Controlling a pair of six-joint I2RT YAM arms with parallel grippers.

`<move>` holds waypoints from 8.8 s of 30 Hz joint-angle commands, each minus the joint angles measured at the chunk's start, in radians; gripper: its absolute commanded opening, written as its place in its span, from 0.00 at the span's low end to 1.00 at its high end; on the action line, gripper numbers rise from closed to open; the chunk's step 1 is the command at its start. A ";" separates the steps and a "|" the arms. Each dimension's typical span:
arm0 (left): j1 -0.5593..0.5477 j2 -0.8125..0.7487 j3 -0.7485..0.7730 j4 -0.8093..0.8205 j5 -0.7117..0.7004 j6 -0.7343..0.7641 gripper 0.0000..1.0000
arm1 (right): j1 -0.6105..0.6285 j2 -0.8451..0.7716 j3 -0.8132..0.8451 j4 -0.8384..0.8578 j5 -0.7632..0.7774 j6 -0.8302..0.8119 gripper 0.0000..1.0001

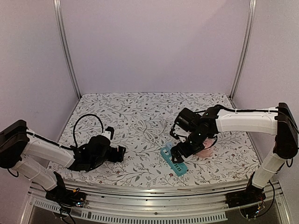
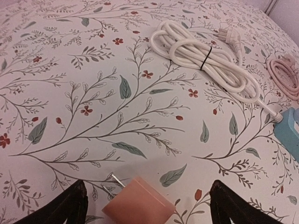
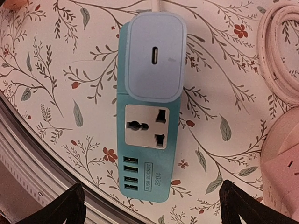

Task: Insert the plug

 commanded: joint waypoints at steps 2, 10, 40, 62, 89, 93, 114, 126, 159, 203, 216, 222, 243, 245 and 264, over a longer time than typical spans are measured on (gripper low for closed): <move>-0.016 0.024 0.026 -0.075 -0.039 -0.092 0.90 | 0.005 0.023 -0.026 0.061 -0.049 -0.010 0.99; -0.016 0.028 0.088 -0.196 -0.076 -0.223 0.81 | 0.004 0.079 -0.034 0.136 -0.092 -0.005 0.99; 0.124 0.153 0.443 -0.842 0.147 -0.570 0.90 | 0.007 0.095 -0.126 0.380 -0.314 0.081 0.99; 0.171 0.283 0.565 -0.949 0.264 -0.545 0.65 | 0.032 -0.017 -0.192 0.414 -0.320 0.055 0.99; 0.157 0.298 0.559 -0.848 0.313 -0.481 0.22 | 0.033 -0.068 -0.206 0.407 -0.246 0.049 0.99; 0.150 0.291 0.556 -0.808 0.328 -0.493 0.22 | 0.032 -0.094 -0.211 0.411 -0.222 0.046 0.99; 0.107 0.249 0.569 -0.582 0.369 -0.497 0.00 | 0.033 -0.197 -0.214 0.484 0.043 0.117 0.99; 0.108 0.216 0.637 -0.473 0.422 -0.505 0.00 | 0.053 -0.242 -0.251 0.650 0.238 0.176 0.99; 0.115 0.212 0.732 -0.108 0.598 -0.760 0.00 | 0.175 -0.101 -0.263 1.258 0.593 0.166 0.96; 0.112 0.102 0.626 -0.016 0.538 -0.797 0.00 | 0.234 0.127 -0.128 1.618 0.741 0.021 0.67; 0.112 0.096 0.621 -0.019 0.518 -0.790 0.00 | 0.253 0.132 -0.115 1.634 0.770 -0.006 0.53; 0.112 0.092 0.621 -0.024 0.513 -0.787 0.00 | 0.252 0.136 -0.113 1.636 0.772 -0.008 0.49; 0.103 0.088 0.612 -0.009 0.519 -0.789 0.00 | 0.252 0.154 -0.087 1.640 0.786 -0.019 0.30; 0.102 0.089 0.612 -0.009 0.521 -0.790 0.00 | 0.253 0.156 -0.086 1.640 0.787 -0.020 0.29; 0.098 0.086 0.592 0.039 0.538 -0.774 0.50 | 0.252 0.152 -0.098 1.644 0.795 -0.023 0.00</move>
